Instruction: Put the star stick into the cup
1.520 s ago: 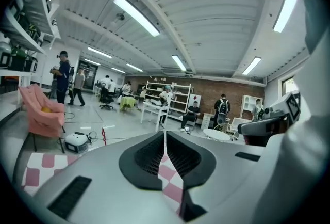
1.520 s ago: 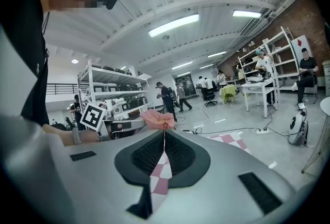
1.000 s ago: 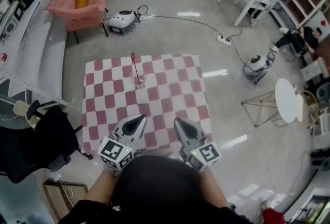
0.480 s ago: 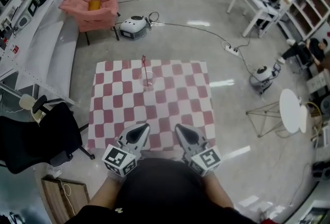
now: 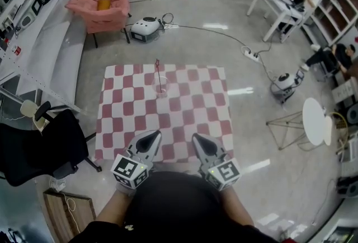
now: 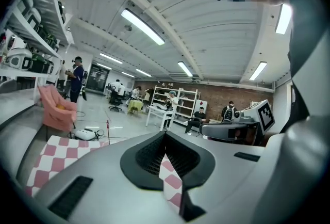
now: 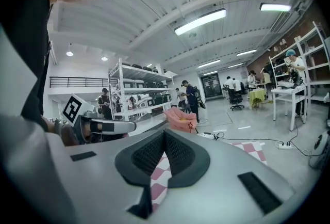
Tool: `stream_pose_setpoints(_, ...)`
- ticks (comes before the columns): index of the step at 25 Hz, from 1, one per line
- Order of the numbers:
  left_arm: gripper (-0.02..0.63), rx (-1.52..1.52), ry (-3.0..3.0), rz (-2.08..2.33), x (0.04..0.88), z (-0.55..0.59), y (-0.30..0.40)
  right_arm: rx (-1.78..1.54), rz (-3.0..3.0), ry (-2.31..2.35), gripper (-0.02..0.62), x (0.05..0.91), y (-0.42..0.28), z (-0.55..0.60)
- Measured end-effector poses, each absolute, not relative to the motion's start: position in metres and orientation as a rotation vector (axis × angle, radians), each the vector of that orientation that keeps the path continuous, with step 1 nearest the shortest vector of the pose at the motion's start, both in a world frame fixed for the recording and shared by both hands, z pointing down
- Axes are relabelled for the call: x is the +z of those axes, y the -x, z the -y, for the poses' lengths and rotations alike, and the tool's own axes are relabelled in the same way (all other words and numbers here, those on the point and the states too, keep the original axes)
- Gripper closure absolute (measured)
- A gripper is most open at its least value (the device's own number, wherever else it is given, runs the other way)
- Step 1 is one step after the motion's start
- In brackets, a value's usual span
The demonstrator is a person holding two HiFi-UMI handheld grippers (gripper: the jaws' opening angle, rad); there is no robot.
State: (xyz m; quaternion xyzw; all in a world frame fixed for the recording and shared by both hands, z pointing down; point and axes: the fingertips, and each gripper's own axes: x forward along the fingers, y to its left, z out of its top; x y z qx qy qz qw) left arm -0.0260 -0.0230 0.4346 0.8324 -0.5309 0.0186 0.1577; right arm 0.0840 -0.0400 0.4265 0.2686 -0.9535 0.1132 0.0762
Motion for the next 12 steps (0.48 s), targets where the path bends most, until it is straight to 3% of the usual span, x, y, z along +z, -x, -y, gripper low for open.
stream_pose_setpoints(12, 0.561, 0.057, -2.374, 1.519, 0.437, 0.034, 0.034, 0.354, 2.861, -0.874, 0.58, 0.425, -0.083, 0.055)
